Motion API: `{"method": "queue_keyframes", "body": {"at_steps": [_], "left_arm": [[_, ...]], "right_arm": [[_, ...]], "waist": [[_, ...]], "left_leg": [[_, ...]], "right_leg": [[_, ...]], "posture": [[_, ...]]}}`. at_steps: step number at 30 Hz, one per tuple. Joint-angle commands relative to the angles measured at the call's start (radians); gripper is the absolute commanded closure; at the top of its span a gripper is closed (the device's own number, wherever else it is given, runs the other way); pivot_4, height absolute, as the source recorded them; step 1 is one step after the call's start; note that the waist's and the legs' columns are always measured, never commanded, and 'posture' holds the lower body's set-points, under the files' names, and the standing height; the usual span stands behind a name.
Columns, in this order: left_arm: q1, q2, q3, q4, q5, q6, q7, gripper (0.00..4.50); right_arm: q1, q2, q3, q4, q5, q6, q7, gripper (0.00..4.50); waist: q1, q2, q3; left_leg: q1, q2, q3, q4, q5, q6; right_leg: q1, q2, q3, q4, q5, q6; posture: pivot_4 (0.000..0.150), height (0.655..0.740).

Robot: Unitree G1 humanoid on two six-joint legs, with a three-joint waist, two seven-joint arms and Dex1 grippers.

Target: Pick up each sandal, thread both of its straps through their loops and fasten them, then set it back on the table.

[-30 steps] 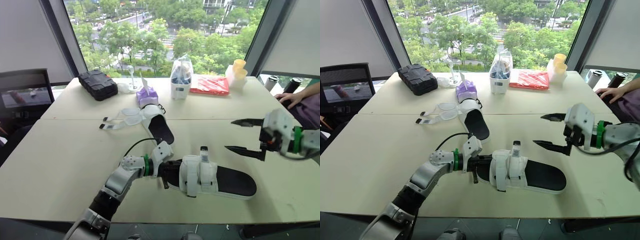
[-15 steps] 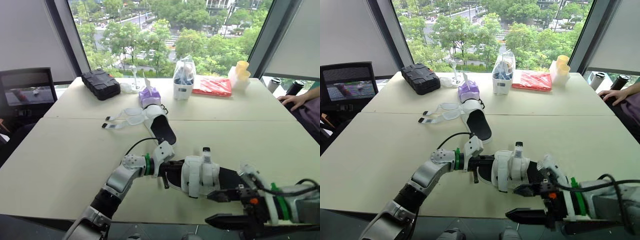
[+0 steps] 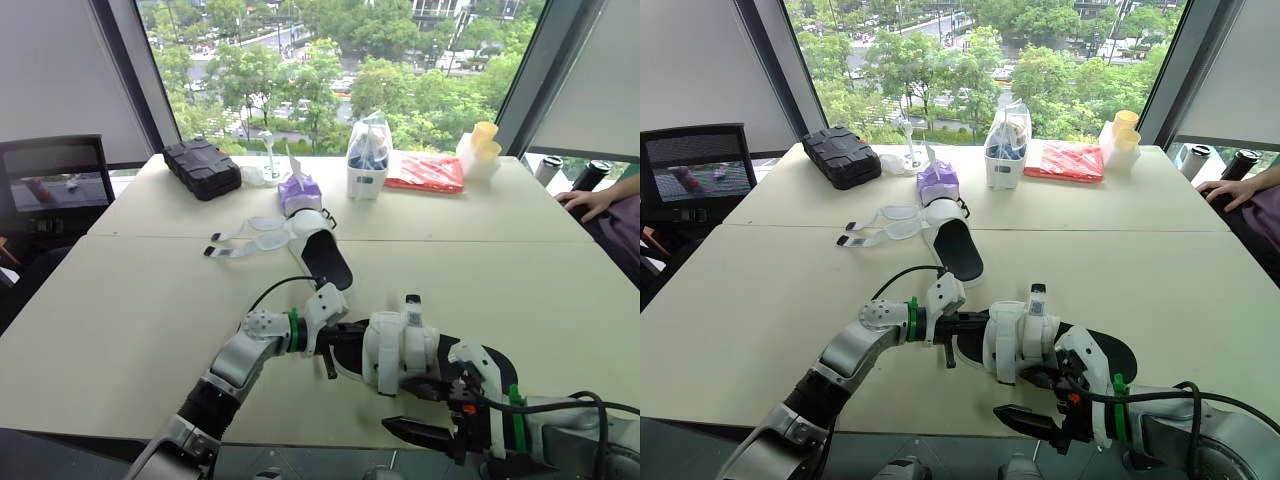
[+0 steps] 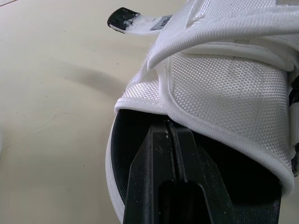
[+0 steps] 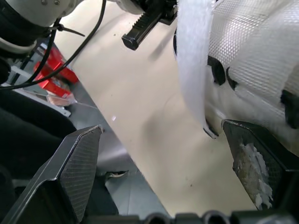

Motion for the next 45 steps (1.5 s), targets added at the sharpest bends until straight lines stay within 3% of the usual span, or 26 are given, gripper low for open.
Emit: {"method": "queue_keyframes", "body": {"at_steps": [1, 11, 14, 21, 24, 28, 33, 37, 45], "left_arm": [[-0.008, -0.005, -0.007, -0.013, 0.004, -0.005, -0.006, 4.50], [-0.007, -0.016, -0.010, -0.012, 0.011, -0.005, -0.006, 4.50], [-0.002, -0.011, -0.007, -0.014, 0.012, -0.006, -0.006, 4.50], [0.006, -0.009, -0.005, -0.021, 0.010, -0.001, 0.002, 4.50], [0.007, -0.010, -0.004, -0.022, 0.010, 0.000, 0.007, 4.50], [0.010, -0.007, -0.003, -0.023, 0.010, -0.003, 0.009, 4.50], [0.011, -0.007, 0.001, -0.022, 0.011, -0.004, 0.017, 4.50], [0.013, -0.010, -0.002, -0.021, 0.013, -0.006, 0.022, 4.50], [0.024, -0.012, -0.001, -0.034, 0.015, -0.002, 0.040, 4.50]], "right_arm": [[-0.010, 0.025, -0.022, -0.019, -0.024, -0.027, -0.016, 0.05], [-0.059, 0.106, 0.010, -0.025, 0.037, 0.023, -0.028, 0.05], [-0.063, 0.113, 0.020, -0.027, 0.043, 0.033, -0.028, 0.93], [-0.101, 0.109, 0.049, -0.014, 0.006, 0.039, -0.028, 4.43], [-0.142, 0.097, 0.050, -0.008, 0.018, 0.062, -0.031, 4.43], [-0.217, 0.062, 0.020, -0.011, 0.143, 0.139, -0.003, 4.43], [-0.413, 0.047, -0.050, 0.099, 0.304, 0.181, -0.009, 4.43], [-0.547, 0.029, -0.024, 0.214, 0.242, 0.195, 0.023, 4.43], [-0.609, -0.031, 0.016, 0.390, 0.121, 0.188, 0.206, 4.43]], "waist": [[-0.001, 0.000, 0.000], [-0.001, 0.000, 0.000], [-0.001, 0.000, 0.000], [-0.002, 0.000, 0.000], [-0.001, 0.000, 0.000], [-0.001, 0.000, 0.000], [-0.002, 0.000, 0.000], [-0.001, 0.000, 0.000], [0.000, 0.000, 0.000]], "left_leg": [[0.000, 0.000, 0.000, 0.000, 0.000, 0.000], [0.000, 0.000, 0.000, 0.000, 0.000, 0.000], [0.000, 0.000, 0.000, 0.000, 0.000, 0.000], [0.000, 0.000, 0.000, 0.000, 0.000, 0.000], [0.000, 0.000, 0.000, 0.000, 0.000, 0.000], [0.000, 0.000, 0.000, 0.000, 0.000, 0.000], [0.000, 0.000, 0.000, 0.000, 0.000, 0.000], [0.001, 0.000, 0.000, 0.000, 0.000, 0.000], [-0.001, 0.000, 0.000, -0.002, 0.000, 0.001]], "right_leg": [[0.000, 0.000, 0.000, 0.000, 0.000, 0.000], [0.000, 0.000, 0.000, 0.000, -0.001, -0.002], [0.000, 0.000, 0.000, 0.000, 0.000, -0.001], [0.000, 0.000, 0.000, 0.000, -0.001, -0.001], [0.000, 0.000, 0.000, 0.000, -0.001, -0.002], [0.000, 0.000, 0.000, 0.000, -0.001, -0.002], [0.000, 0.000, 0.000, 0.000, -0.001, -0.002], [0.000, 0.000, 0.000, 0.000, -0.001, -0.003], [-0.002, 0.000, -0.001, 0.000, 0.000, 0.002]], "posture": [[0.150, 0.7400], [0.150, 0.7400], [0.150, 0.7400], [0.150, 0.7400], [0.150, 0.7400], [0.150, 0.7400], [0.150, 0.7400], [0.150, 0.7400], [0.150, 0.7400]]}}
